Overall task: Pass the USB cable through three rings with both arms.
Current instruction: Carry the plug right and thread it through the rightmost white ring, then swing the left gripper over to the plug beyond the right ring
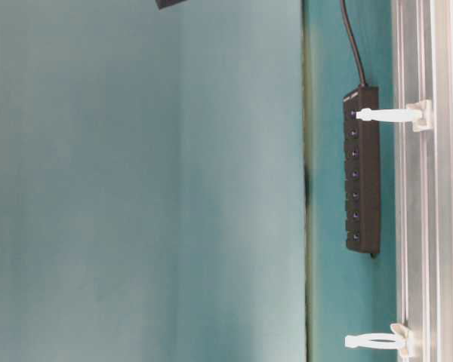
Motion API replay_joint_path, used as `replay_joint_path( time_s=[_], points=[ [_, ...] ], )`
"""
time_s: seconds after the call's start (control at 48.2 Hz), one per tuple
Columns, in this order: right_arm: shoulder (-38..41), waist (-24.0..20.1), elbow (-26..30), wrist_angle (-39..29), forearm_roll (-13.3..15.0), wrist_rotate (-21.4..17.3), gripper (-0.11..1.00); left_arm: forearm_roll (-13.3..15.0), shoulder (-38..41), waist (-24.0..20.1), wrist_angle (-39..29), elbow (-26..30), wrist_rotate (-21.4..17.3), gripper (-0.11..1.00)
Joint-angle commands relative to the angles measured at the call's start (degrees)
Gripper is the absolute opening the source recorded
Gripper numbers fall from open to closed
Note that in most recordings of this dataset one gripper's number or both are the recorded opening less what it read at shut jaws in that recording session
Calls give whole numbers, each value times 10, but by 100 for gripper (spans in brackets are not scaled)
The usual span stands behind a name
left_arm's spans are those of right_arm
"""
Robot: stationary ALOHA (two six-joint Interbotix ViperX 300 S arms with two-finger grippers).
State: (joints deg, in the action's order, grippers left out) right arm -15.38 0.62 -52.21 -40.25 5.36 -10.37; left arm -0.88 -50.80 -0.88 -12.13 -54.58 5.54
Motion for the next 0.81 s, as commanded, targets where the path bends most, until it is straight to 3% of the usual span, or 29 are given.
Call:
replay_joint_path(
  time_s=[0.0,0.332,0.498,0.788],
  points=[
    [2,3,4,18,2,-4,-8,-2,9,0,12,13,0,2],
    [2,3,-3,59,2,-4,-8,-2,56,-5,69,17,-3,2],
    [1,3,-5,71,2,-5,-8,-2,113,-11,122,30,-7,2],
    [2,10,-4,104,2,-5,-8,-2,226,-13,148,77,1,2]
  ],
)
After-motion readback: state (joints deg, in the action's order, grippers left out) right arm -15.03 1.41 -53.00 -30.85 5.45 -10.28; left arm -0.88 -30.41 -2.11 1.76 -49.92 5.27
